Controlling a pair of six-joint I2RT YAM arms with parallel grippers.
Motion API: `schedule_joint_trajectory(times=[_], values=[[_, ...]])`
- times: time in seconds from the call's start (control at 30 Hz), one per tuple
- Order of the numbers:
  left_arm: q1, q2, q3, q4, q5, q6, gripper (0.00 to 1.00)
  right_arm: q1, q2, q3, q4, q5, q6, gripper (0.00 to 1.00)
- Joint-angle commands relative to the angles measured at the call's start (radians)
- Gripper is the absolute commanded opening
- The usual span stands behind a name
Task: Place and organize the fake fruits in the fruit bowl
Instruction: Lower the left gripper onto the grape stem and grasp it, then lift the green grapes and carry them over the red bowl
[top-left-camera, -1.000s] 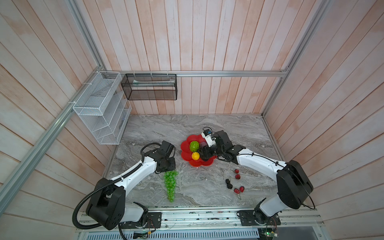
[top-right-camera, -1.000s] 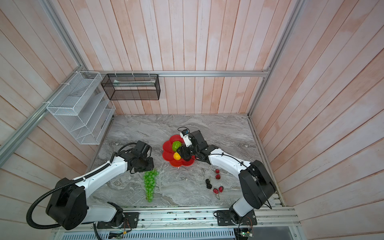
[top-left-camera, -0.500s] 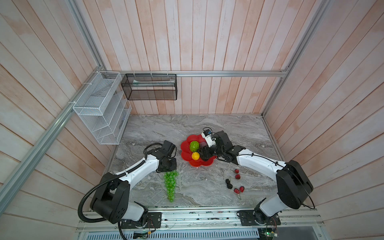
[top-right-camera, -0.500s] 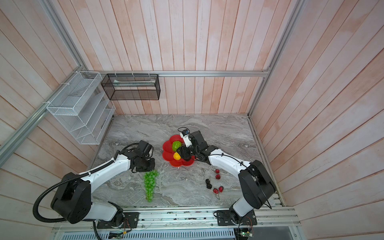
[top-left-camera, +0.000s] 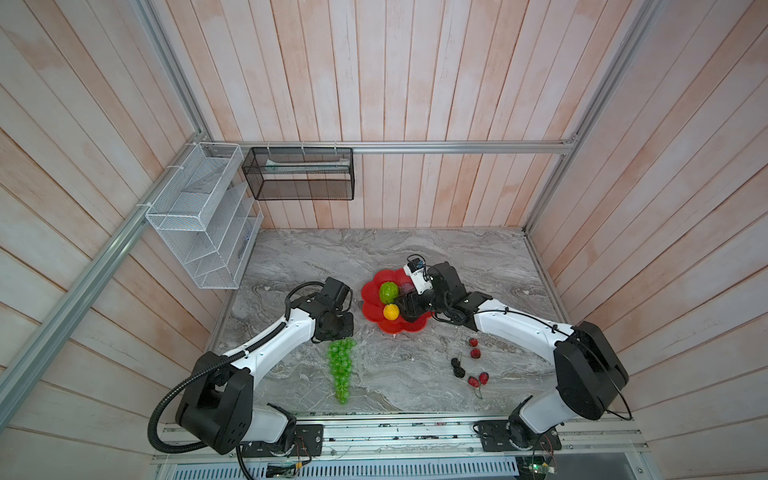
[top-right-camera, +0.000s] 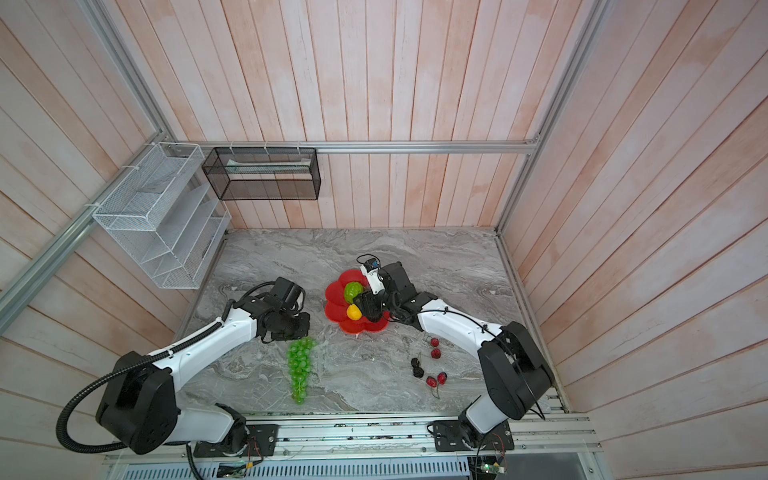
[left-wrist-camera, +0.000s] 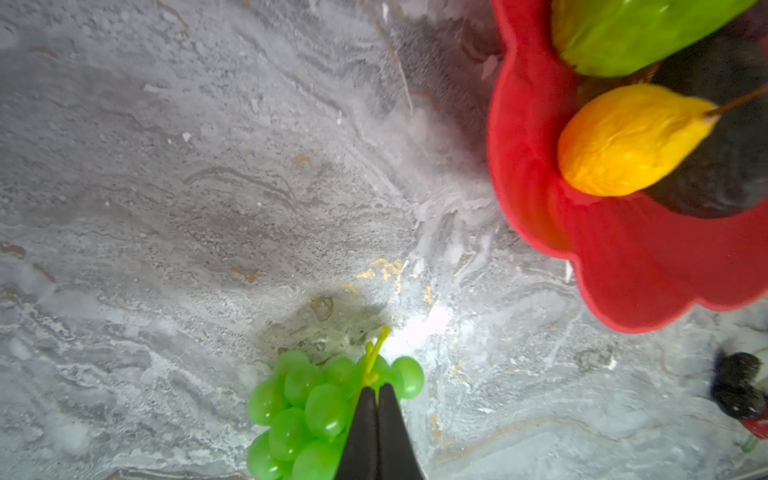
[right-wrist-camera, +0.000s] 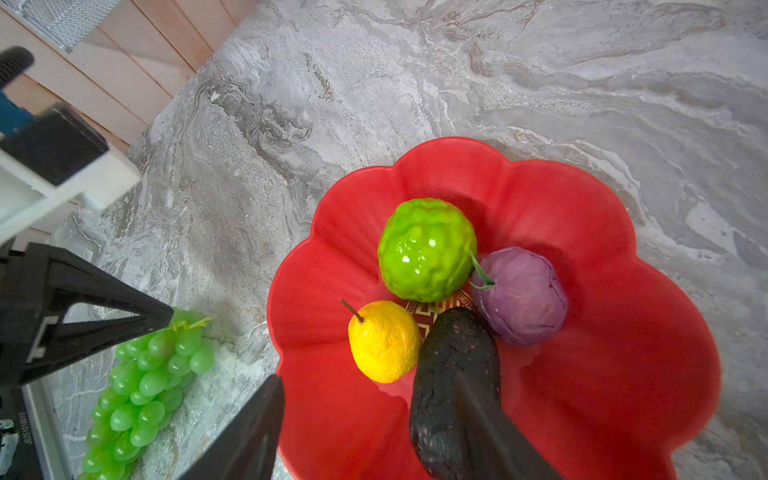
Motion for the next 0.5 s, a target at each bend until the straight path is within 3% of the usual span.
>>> schedule_joint_trajectory(times=[0.0,0.3,0.47], values=[[0.004,-0.072,0.058,-0.04,0.033,0.011,0.0,0.007,-0.062,-0.033,0.072,0.035,0.023,0.65],[0.004,-0.168,0.161,-0.122,0.131,-0.006,0.0,0.006,-0.062,-0.025,0.082,0.037,0.01,0.65],[0.004,-0.17,0.232,-0.051,0.297,-0.005,0.0,0.006,-0.077,-0.02,0.081,0.045,0.01,0.65]])
